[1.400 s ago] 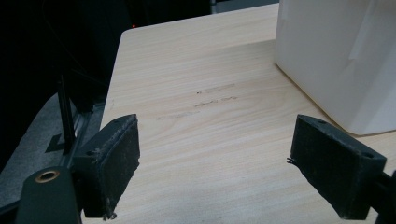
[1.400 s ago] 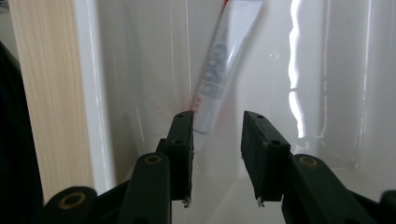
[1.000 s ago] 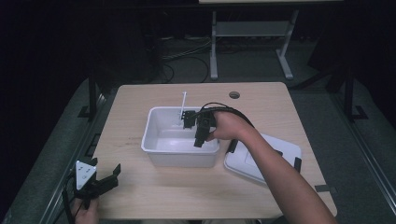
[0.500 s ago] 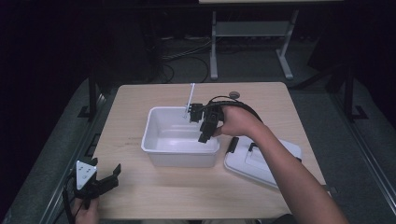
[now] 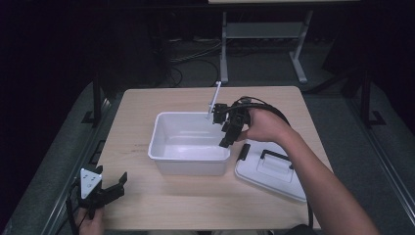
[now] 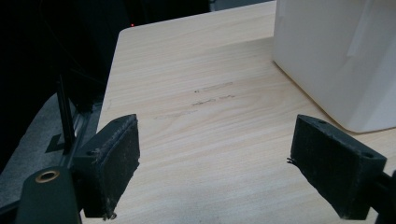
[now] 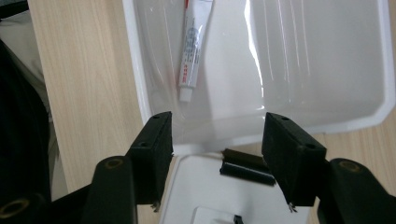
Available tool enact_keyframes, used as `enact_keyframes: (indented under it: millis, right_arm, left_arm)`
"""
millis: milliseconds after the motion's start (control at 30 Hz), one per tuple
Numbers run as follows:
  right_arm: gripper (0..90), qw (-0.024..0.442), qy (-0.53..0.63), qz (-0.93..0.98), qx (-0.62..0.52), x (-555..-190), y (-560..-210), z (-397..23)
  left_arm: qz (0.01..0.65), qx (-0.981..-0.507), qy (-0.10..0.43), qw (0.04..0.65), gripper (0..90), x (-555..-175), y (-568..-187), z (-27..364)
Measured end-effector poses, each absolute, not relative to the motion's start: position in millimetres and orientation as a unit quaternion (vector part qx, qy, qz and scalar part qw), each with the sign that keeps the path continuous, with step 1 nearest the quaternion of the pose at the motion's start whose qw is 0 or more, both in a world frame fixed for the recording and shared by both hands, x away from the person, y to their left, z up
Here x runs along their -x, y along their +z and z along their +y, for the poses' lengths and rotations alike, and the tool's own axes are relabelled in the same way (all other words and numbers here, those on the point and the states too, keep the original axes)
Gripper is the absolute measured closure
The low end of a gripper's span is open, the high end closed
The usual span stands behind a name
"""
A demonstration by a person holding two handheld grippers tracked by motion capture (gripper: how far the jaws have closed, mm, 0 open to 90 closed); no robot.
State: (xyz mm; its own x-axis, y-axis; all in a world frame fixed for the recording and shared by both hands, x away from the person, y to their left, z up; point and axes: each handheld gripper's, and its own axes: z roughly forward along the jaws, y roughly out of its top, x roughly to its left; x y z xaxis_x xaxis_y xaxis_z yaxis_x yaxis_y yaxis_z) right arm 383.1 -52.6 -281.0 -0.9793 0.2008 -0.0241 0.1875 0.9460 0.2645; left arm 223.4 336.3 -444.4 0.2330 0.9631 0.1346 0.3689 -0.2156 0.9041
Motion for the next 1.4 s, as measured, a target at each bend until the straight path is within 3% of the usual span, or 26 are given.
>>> enact_keyframes:
  millis: [400, 1400]
  right_arm:
    - [35.8, 0.034, 0.137, 0.982, -0.13, -381, -279, -86]
    - [34.6, 0.023, 0.132, 0.971, -0.2, -381, -321, -165]
  left_arm:
    - [0.489, -0.681, 0.381, 0.39, 15.1, -223, -445, 336]
    - [0.485, -0.686, 0.381, 0.386, 15.0, -223, -445, 334]
